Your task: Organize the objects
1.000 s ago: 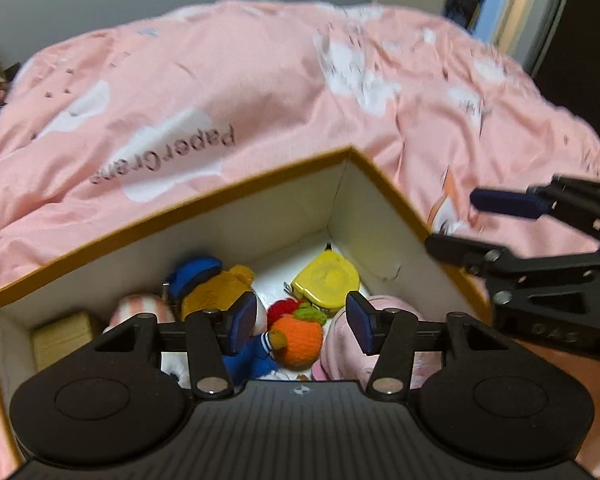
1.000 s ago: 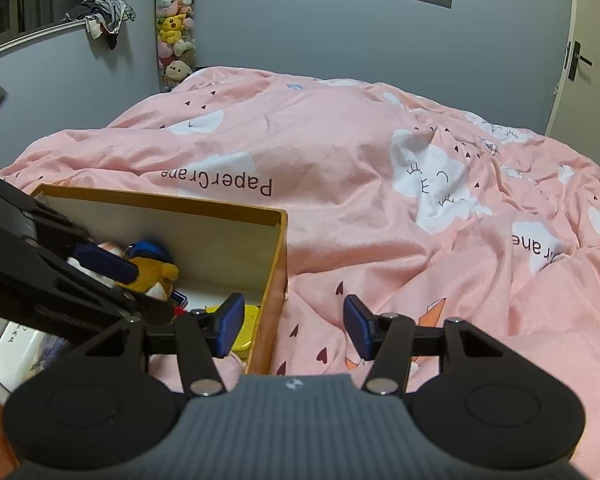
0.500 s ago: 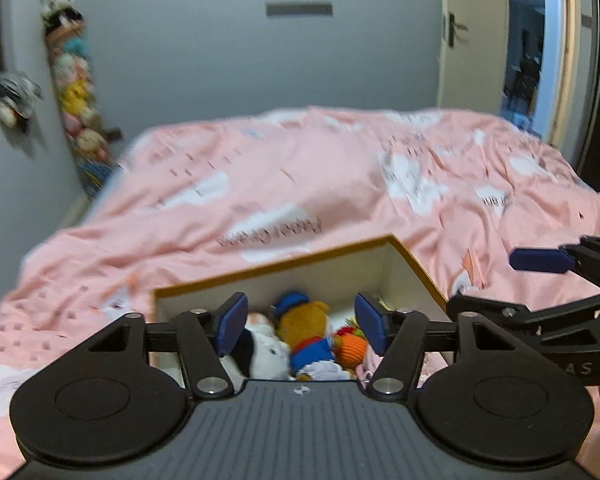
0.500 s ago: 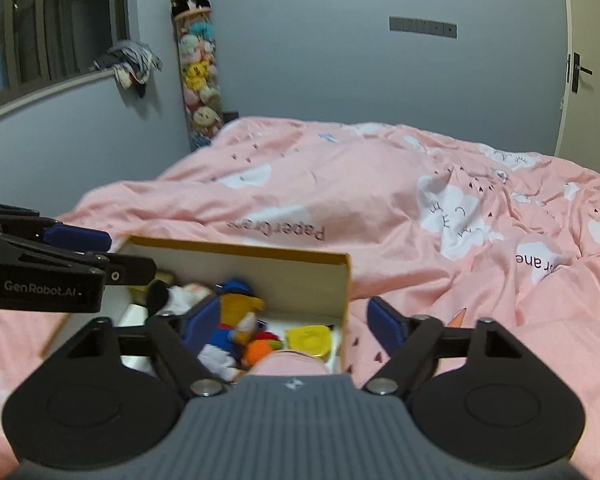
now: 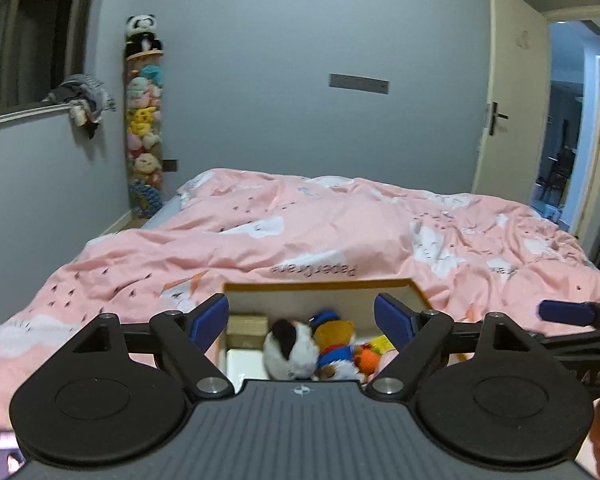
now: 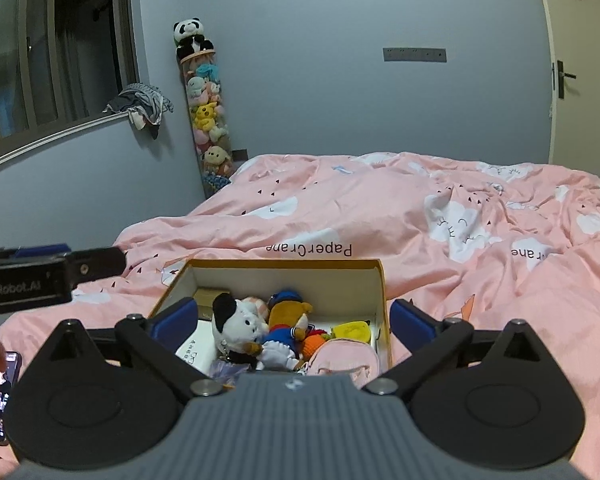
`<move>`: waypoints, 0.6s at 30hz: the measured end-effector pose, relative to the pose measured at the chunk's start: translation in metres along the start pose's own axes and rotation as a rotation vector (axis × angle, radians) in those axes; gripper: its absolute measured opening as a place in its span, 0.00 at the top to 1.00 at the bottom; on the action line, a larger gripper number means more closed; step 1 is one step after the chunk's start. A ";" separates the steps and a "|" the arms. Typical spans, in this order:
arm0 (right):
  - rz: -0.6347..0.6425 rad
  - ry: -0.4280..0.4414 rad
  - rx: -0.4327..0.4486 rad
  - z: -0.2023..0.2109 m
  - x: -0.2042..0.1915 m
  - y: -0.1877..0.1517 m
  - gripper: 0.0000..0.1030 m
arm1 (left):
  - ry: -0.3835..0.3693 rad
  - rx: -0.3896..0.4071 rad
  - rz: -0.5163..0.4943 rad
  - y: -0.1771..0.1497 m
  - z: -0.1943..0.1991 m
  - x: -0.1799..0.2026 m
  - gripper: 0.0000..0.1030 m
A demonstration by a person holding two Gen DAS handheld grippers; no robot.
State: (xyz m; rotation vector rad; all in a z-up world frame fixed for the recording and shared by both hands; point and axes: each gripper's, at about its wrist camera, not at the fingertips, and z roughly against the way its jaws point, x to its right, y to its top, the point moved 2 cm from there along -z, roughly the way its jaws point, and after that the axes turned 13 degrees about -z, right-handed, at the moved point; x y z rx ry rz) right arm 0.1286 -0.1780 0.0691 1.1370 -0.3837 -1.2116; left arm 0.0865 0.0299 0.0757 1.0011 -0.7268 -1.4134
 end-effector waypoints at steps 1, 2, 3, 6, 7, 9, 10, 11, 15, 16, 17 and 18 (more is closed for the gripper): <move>0.000 -0.007 0.004 0.000 0.000 -0.003 0.01 | 0.014 -0.004 0.003 -0.005 -0.001 -0.001 0.06; -0.001 -0.012 0.005 0.000 0.001 -0.006 0.01 | 0.034 -0.013 0.010 -0.011 -0.003 -0.002 0.06; -0.006 -0.019 0.004 -0.002 0.002 -0.009 0.01 | 0.044 -0.019 0.013 -0.017 -0.005 -0.003 0.06; -0.033 -0.047 -0.027 -0.012 0.007 -0.018 0.01 | 0.043 -0.046 0.022 -0.033 -0.010 -0.003 0.06; -0.042 -0.058 -0.042 -0.016 0.009 -0.021 0.01 | 0.032 -0.062 0.025 -0.038 -0.016 -0.001 0.06; -0.050 -0.073 -0.056 -0.022 0.013 -0.026 0.01 | 0.039 -0.080 0.029 -0.047 -0.022 0.001 0.06; -0.048 -0.078 -0.062 -0.024 0.014 -0.029 0.01 | 0.051 -0.090 0.026 -0.052 -0.025 0.002 0.06; -0.043 -0.085 -0.070 -0.028 0.015 -0.032 0.01 | 0.062 -0.099 0.020 -0.055 -0.030 0.004 0.06; -0.013 -0.112 -0.108 -0.044 0.017 -0.046 0.01 | 0.066 -0.147 -0.004 -0.068 -0.038 0.010 0.06; -0.012 -0.115 -0.119 -0.047 0.017 -0.049 0.01 | 0.064 -0.160 -0.002 -0.071 -0.041 0.011 0.06; -0.013 -0.117 -0.128 -0.051 0.018 -0.052 0.01 | 0.059 -0.174 0.000 -0.074 -0.044 0.013 0.06; -0.015 -0.115 -0.137 -0.054 0.019 -0.054 0.01 | 0.054 -0.187 -0.003 -0.076 -0.046 0.014 0.06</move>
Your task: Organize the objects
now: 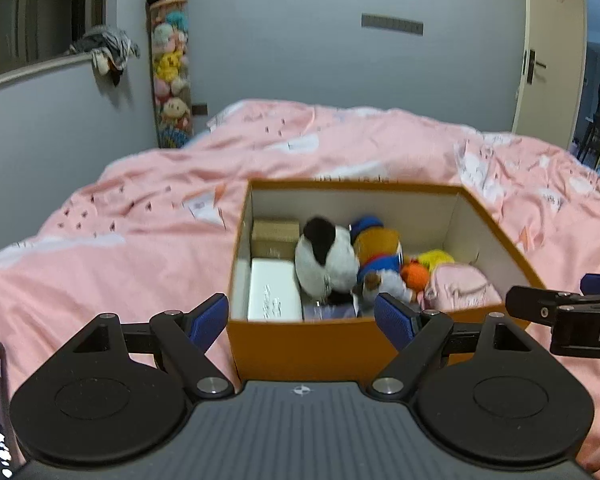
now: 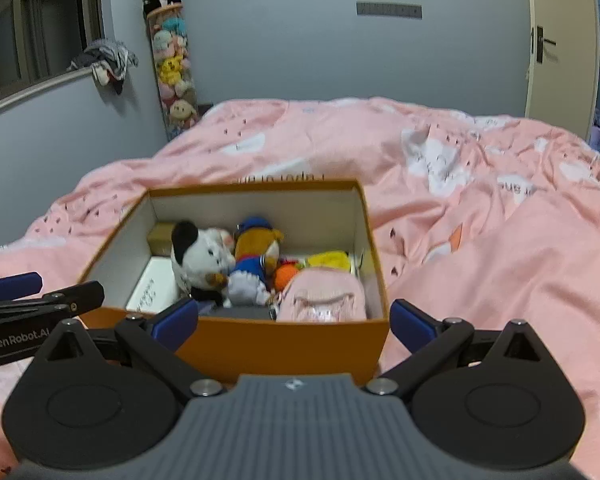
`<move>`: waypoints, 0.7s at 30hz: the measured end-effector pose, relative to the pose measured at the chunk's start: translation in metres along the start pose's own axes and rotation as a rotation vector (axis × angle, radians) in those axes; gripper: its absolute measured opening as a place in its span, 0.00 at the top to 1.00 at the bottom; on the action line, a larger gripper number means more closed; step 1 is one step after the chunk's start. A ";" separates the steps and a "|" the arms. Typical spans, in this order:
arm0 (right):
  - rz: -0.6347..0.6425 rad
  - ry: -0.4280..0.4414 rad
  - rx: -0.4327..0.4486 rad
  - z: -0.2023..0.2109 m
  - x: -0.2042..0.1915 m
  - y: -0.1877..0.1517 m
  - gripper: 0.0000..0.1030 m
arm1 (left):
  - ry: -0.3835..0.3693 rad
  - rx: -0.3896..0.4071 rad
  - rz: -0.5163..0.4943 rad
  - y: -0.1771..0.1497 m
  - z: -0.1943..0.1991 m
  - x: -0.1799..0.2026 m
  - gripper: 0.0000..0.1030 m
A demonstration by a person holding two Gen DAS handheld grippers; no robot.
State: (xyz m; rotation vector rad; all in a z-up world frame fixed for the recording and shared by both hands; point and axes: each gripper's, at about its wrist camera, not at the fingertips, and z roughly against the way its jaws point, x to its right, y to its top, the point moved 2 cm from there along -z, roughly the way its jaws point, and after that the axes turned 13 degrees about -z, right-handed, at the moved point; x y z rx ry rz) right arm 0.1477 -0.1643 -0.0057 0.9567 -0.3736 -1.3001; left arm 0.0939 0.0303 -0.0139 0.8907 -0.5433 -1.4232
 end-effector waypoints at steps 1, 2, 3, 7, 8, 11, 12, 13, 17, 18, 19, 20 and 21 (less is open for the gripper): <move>0.001 0.003 -0.007 -0.003 0.001 -0.002 0.01 | -0.002 -0.013 -0.003 -0.002 -0.002 0.001 0.06; 0.003 0.006 -0.010 -0.005 0.001 -0.002 0.01 | -0.002 -0.023 -0.006 -0.003 -0.004 0.003 0.06; 0.006 0.007 -0.010 -0.006 0.002 -0.003 0.01 | -0.002 -0.030 -0.008 -0.005 -0.006 0.004 0.06; 0.010 0.004 -0.014 -0.010 0.004 -0.005 0.01 | -0.010 -0.046 -0.011 -0.007 -0.009 0.005 0.06; 0.008 0.005 -0.017 -0.011 0.004 -0.005 0.01 | -0.009 -0.046 -0.013 -0.007 -0.008 0.005 0.06; 0.006 0.012 -0.029 -0.012 0.004 -0.007 0.01 | -0.011 -0.042 -0.018 -0.007 -0.008 0.006 0.06; 0.009 0.014 -0.031 -0.013 0.004 -0.008 0.01 | -0.013 -0.042 -0.020 -0.007 -0.008 0.007 0.06; 0.014 0.017 -0.032 -0.013 0.003 -0.008 0.01 | -0.015 -0.040 -0.022 -0.007 -0.007 0.007 0.06; 0.027 0.025 -0.026 -0.009 0.002 -0.008 0.01 | -0.032 -0.030 -0.039 -0.006 -0.006 0.010 0.06; 0.026 0.026 -0.027 -0.009 0.002 -0.008 0.01 | -0.039 -0.029 -0.042 -0.006 -0.006 0.010 0.06; 0.024 0.027 -0.028 -0.009 0.002 -0.008 0.01 | -0.043 -0.030 -0.043 -0.007 -0.005 0.011 0.06; 0.021 0.028 -0.029 -0.009 0.003 -0.008 0.01 | -0.045 -0.032 -0.045 -0.007 -0.005 0.012 0.06; 0.019 0.028 -0.030 -0.009 0.003 -0.008 0.01 | -0.045 -0.035 -0.047 -0.007 -0.006 0.012 0.06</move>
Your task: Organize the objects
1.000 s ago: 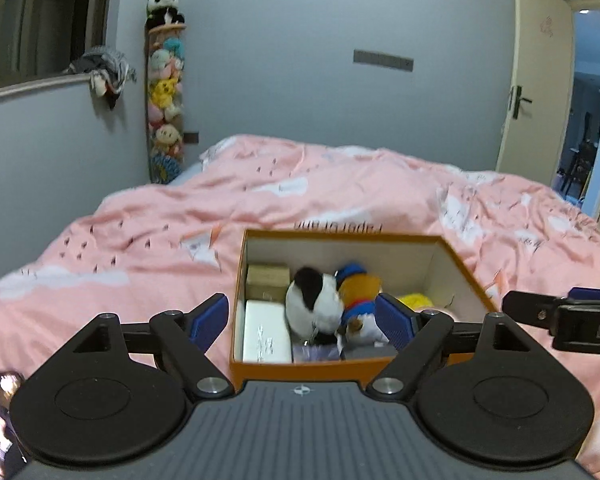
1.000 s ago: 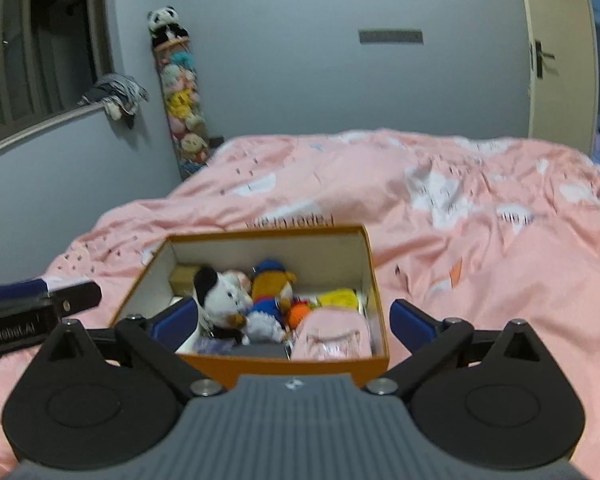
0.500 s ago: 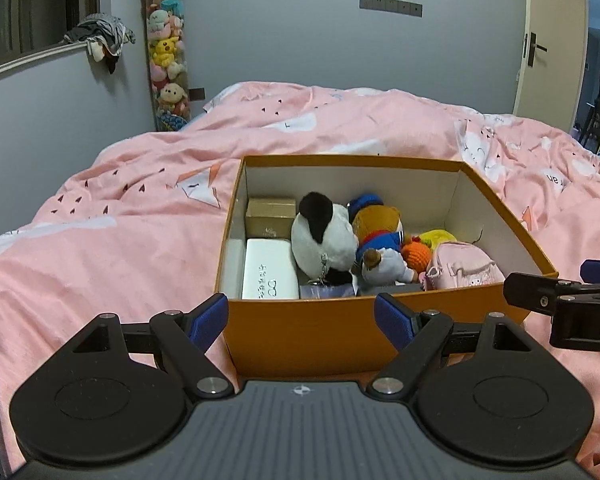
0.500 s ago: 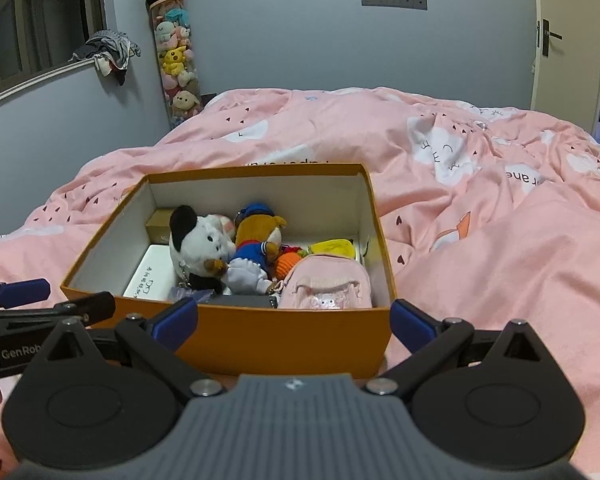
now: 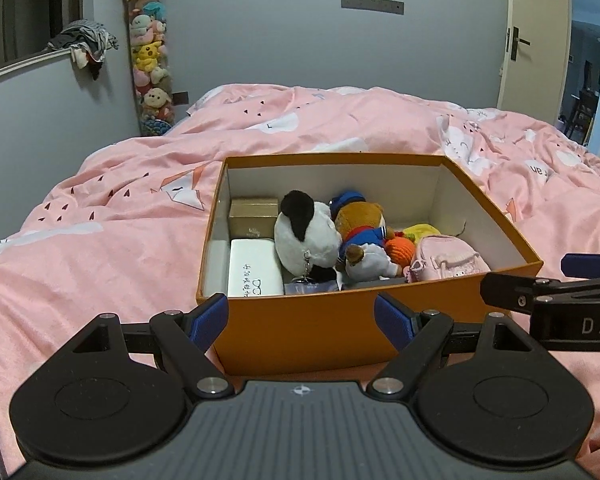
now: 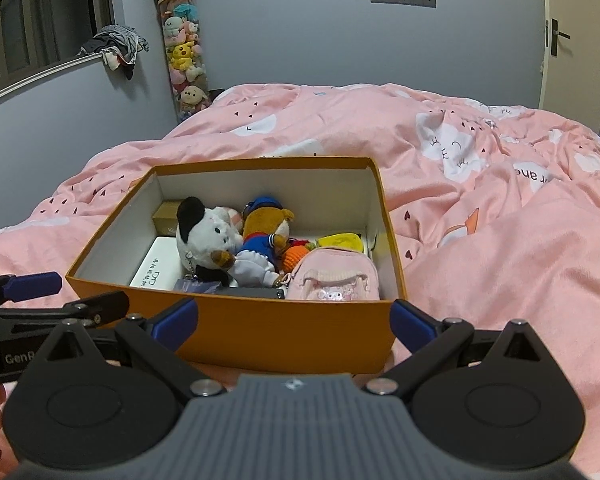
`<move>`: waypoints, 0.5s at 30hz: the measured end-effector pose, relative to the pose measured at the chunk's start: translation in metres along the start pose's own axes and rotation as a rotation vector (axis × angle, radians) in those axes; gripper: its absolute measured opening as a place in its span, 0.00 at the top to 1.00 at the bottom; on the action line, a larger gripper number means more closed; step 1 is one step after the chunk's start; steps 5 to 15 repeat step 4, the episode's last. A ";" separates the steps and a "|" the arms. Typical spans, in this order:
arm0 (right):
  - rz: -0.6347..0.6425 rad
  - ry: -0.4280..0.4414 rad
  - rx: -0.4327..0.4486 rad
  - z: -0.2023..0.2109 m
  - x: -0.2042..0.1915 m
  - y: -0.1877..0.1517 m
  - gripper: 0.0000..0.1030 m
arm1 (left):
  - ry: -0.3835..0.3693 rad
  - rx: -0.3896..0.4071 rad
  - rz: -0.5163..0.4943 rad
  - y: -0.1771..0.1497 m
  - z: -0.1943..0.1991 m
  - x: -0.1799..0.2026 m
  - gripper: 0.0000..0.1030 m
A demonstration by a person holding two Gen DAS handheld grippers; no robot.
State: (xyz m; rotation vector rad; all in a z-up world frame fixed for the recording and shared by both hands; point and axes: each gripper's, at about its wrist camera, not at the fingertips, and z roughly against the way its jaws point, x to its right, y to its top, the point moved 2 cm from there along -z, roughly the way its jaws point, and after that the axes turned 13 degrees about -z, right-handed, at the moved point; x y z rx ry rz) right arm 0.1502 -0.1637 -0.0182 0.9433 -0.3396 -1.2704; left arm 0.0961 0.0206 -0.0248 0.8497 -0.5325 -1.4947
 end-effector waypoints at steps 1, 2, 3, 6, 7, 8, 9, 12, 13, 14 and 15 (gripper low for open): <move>-0.001 0.000 -0.001 0.000 0.000 0.000 0.01 | 0.002 -0.001 0.001 0.000 0.000 0.000 0.06; -0.002 0.000 -0.003 -0.001 0.000 0.000 0.01 | 0.003 -0.002 0.003 0.000 -0.001 0.000 0.06; -0.002 0.000 -0.005 -0.002 0.000 -0.001 0.01 | 0.005 -0.004 0.006 0.000 -0.001 -0.001 0.06; -0.003 0.000 -0.007 -0.002 0.001 -0.001 0.01 | 0.007 -0.005 0.008 0.000 -0.001 -0.001 0.06; -0.003 0.000 -0.007 -0.002 0.001 -0.001 0.01 | 0.007 -0.005 0.008 0.000 -0.001 -0.001 0.06; -0.003 0.000 -0.007 -0.002 0.001 -0.001 0.01 | 0.007 -0.005 0.008 0.000 -0.001 -0.001 0.06; -0.003 0.000 -0.007 -0.002 0.001 -0.001 0.01 | 0.007 -0.005 0.008 0.000 -0.001 -0.001 0.06; -0.003 0.000 -0.007 -0.002 0.001 -0.001 0.01 | 0.007 -0.005 0.008 0.000 -0.001 -0.001 0.06; -0.003 0.000 -0.007 -0.002 0.001 -0.001 0.01 | 0.007 -0.005 0.008 0.000 -0.001 -0.001 0.06; -0.003 0.000 -0.007 -0.002 0.001 -0.001 0.01 | 0.007 -0.005 0.008 0.000 -0.001 -0.001 0.06; -0.003 0.000 -0.007 -0.002 0.001 -0.001 0.01 | 0.007 -0.005 0.008 0.000 -0.001 -0.001 0.06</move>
